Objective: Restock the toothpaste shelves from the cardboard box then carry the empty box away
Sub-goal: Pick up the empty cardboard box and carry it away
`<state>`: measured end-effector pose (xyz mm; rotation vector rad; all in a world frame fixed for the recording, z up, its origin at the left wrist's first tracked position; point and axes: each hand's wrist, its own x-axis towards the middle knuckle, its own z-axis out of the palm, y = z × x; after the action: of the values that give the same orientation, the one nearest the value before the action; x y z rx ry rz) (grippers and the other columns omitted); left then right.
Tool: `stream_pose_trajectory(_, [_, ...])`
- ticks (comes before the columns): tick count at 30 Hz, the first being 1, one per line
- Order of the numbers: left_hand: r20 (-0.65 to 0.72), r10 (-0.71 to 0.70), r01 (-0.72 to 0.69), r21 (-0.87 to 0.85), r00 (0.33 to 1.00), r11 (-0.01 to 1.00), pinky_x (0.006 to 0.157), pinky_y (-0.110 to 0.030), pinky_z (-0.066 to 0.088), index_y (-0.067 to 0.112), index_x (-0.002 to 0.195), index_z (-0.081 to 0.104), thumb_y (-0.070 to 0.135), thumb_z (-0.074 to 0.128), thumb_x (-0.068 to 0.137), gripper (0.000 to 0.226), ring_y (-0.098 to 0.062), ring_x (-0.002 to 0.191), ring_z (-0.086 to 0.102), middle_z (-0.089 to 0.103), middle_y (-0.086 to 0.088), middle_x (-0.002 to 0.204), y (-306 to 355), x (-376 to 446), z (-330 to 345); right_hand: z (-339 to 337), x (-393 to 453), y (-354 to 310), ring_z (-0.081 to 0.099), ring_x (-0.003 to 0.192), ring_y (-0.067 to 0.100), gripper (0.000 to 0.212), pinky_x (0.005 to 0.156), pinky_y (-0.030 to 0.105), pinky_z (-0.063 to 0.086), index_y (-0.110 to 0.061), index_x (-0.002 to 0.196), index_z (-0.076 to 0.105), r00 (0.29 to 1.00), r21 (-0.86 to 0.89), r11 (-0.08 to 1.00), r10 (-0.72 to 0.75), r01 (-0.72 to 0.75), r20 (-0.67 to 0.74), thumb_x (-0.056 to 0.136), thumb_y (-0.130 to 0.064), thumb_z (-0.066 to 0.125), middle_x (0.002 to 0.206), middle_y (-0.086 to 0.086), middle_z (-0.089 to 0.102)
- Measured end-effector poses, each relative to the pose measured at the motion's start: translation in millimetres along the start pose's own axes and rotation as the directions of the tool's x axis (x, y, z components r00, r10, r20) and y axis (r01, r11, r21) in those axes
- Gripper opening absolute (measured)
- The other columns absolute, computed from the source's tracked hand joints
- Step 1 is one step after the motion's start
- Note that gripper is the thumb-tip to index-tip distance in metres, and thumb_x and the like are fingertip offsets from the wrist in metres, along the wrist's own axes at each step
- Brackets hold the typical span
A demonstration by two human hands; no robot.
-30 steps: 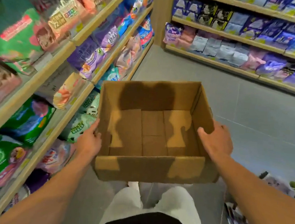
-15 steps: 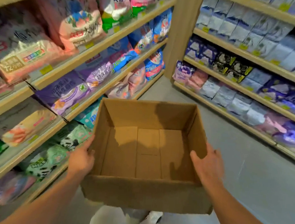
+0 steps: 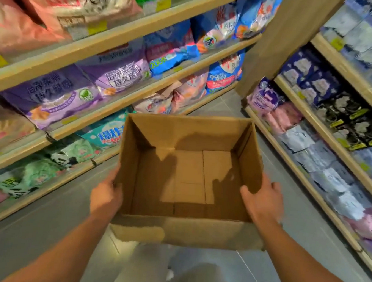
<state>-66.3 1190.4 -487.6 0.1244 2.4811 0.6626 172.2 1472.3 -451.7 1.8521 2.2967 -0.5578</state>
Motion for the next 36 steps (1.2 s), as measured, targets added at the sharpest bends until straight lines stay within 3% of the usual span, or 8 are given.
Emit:
stream_pose_trajectory(7, [0.008, -0.250, 0.250, -0.044, 0.968, 0.967, 0.084, -0.039, 0.052, 0.058, 0.142, 0.028, 0.020, 0.043, 0.101, 0.058, -0.030, 0.104, 0.061, 0.059, -0.009, 0.132, 48.6, 46.6, 73.7, 20.7, 127.2, -12.1, 0.053, 0.111, 0.033, 0.076, 0.088, 0.047, 0.053, -0.036, 0.148, 0.022, 0.995, -0.066, 0.996, -0.057, 0.062, 0.076, 0.083, -0.052, 0.059, 0.131, 0.011, 0.043])
stream_pose_trajectory(10, [-0.018, -0.305, 0.303, -0.059, 0.952, 0.951, 0.091, -0.041, 0.051, 0.053, 0.145, 0.029, 0.017, 0.043, 0.102, 0.058, -0.032, 0.112, 0.060, 0.056, -0.008, 0.137, 65.6, 64.2, 110.7, 44.3, 185.9, -12.0, 0.051, 0.113, 0.032, 0.075, 0.086, 0.048, 0.052, -0.036, 0.148, 0.024, 0.990, -0.041, 0.995, -0.084, 0.089, 0.114, 0.084, -0.048, 0.061, 0.134, 0.010, 0.041])
stream_pose_trajectory(13, [-0.085, -0.363, 0.358, -0.071, 0.928, 0.931, 0.093, -0.045, 0.051, 0.051, 0.146, 0.029, 0.016, 0.043, 0.102, 0.058, -0.034, 0.112, 0.061, 0.056, -0.008, 0.138, 75.3, 86.6, 159.9, 82.5, 256.4, -14.7, 0.055, 0.108, 0.031, 0.068, 0.084, 0.048, 0.053, -0.037, 0.144, 0.032, 0.987, 0.016, 0.992, -0.124, 0.123, 0.103, 0.084, -0.043, 0.063, 0.131, 0.008, 0.047])
stream_pose_trajectory(17, [-0.155, -0.493, 0.475, -0.136, 0.856, 0.869, 0.082, -0.042, 0.056, 0.048, 0.145, 0.033, 0.016, 0.044, 0.101, 0.056, -0.032, 0.095, 0.064, 0.060, -0.009, 0.134, 81.2, 126.2, 244.3, 146.4, 350.3, -18.5, 0.056, 0.105, 0.031, 0.064, 0.085, 0.047, 0.051, -0.034, 0.142, 0.034, 0.968, -0.014, 0.982, -0.183, 0.188, 0.169, 0.085, -0.046, 0.061, 0.126, 0.008, 0.047])
stream_pose_trajectory(20, [-0.178, -0.553, 0.523, -0.190, 0.814, 0.831, 0.088, -0.040, 0.051, 0.045, 0.144, 0.038, 0.013, 0.046, 0.100, 0.055, -0.033, 0.102, 0.063, 0.062, -0.009, 0.131, 81.9, 156.1, 300.8, 190.7, 405.6, -21.0, 0.056, 0.104, 0.033, 0.062, 0.086, 0.050, 0.051, -0.034, 0.140, 0.034, 0.960, -0.045, 0.974, -0.211, 0.223, 0.186, 0.084, -0.049, 0.058, 0.124, 0.009, 0.047])
stream_pose_trajectory(24, [-0.190, -0.586, 0.545, -0.229, 0.788, 0.807, 0.081, -0.030, 0.046, 0.039, 0.146, 0.038, 0.010, 0.045, 0.101, 0.054, -0.021, 0.093, 0.058, 0.060, -0.008, 0.132, 73.8, 190.1, 358.1, 239.0, 455.7, -21.2, 0.055, 0.104, 0.032, 0.058, 0.085, 0.049, 0.049, -0.033, 0.138, 0.035, 0.933, -0.061, 0.953, -0.275, 0.296, 0.233, 0.086, -0.046, 0.056, 0.123, 0.009, 0.047])
stream_pose_trajectory(31, [-0.121, -0.586, 0.533, -0.300, 0.801, 0.791, 0.083, -0.040, 0.055, 0.044, 0.148, 0.028, 0.005, 0.047, 0.095, 0.069, -0.024, 0.088, 0.059, 0.059, -0.010, 0.129, 43.2, 256.3, 406.5, 300.9, 506.5, -43.2, 0.051, 0.112, 0.034, 0.068, 0.092, 0.051, 0.047, -0.031, 0.146, 0.029, 0.856, -0.041, 0.897, -0.405, 0.440, 0.322, 0.086, -0.041, 0.059, 0.130, 0.010, 0.043])
stream_pose_trajectory(36, [0.005, -0.569, 0.535, -0.349, 0.822, 0.769, 0.104, -0.041, 0.045, 0.035, 0.154, 0.016, 0.020, 0.066, 0.085, 0.086, -0.026, 0.122, 0.053, 0.046, 0.001, 0.144, 35.9, 262.2, 408.7, 310.7, 508.9, -57.5, 0.035, 0.133, 0.037, 0.083, 0.106, 0.057, 0.035, -0.028, 0.150, 0.019, 0.821, -0.114, 0.862, -0.419, 0.494, 0.388, 0.082, -0.045, 0.063, 0.149, 0.010, 0.029])
